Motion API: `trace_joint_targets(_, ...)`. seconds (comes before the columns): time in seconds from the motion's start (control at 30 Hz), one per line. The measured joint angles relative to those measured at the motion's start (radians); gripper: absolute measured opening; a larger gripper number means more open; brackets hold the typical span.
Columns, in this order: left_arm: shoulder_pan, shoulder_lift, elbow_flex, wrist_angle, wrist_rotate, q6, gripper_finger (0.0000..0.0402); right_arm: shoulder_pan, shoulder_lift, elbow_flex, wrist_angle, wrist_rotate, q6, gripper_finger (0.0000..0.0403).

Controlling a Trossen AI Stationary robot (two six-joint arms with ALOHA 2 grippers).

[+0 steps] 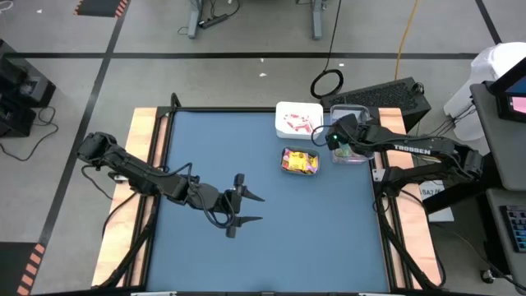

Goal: Sort candy
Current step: Put the green candy into the transparent bin, then return to Home Position

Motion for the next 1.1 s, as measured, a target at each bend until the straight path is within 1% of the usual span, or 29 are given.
trace_joint_targets(0.13,0.000,0.000,0.000,0.000,0.000,-0.002,0.0247,-0.030,0.001,0.000,0.000,-0.023,-0.040,0.0149)
trace_joint_targets(0.27,0.000,0.000,0.000,-0.005,0.000,-0.008,0.0247,-0.014,-0.063,-0.001,0.000,-0.023,-0.074,0.0203)
trace_joint_targets(0.3,0.000,0.000,0.000,-0.005,0.000,-0.008,0.0247,0.001,-0.086,-0.001,0.003,-0.027,-0.078,0.0213)
trace_joint_targets(0.37,0.000,0.000,0.000,-0.005,0.000,-0.009,0.0247,0.044,-0.135,-0.001,0.017,-0.066,-0.091,0.0229)
trace_joint_targets(0.47,-0.003,0.000,0.000,-0.005,0.001,-0.009,0.0247,0.149,-0.208,-0.001,0.048,-0.118,-0.113,0.0240)
trace_joint_targets(0.57,-0.006,0.000,0.000,-0.001,0.018,-0.009,0.0247,0.309,-0.267,-0.001,0.098,-0.120,-0.128,0.0242)
trace_joint_targets(0.63,-0.011,0.000,0.000,0.017,0.021,-0.014,0.0247,0.427,-0.292,-0.001,0.154,-0.098,-0.154,0.0240)
trace_joint_targets(0.7,-0.016,0.000,0.000,0.036,0.021,-0.017,0.0247,0.549,-0.307,-0.019,0.262,-0.050,-0.211,0.0235)
trace_joint_targets(0.77,-0.017,0.000,0.000,0.046,0.021,-0.018,0.0247,0.659,-0.311,-0.059,0.403,-0.020,-0.312,0.0229)
trace_joint_targets(0.87,-0.016,0.000,0.000,0.052,0.009,-0.028,0.0240,0.790,-0.308,-0.138,0.621,-0.027,-0.485,0.0214)
trace_joint_targets(0.97,-0.016,0.000,-0.014,0.079,0.007,-0.029,0.0216,0.881,-0.307,-0.221,0.777,-0.044,-0.614,0.0191)
trace_joint_targets(1.03,-0.012,0.000,-0.038,0.127,0.006,-0.032,0.0191,0.916,-0.311,-0.259,0.823,-0.086,-0.672,0.0171)
trace_joint_targets(1.1,-0.007,0.000,-0.053,0.149,0.005,-0.034,0.0165,0.935,-0.315,-0.286,0.842,-0.124,-0.688,0.0147)
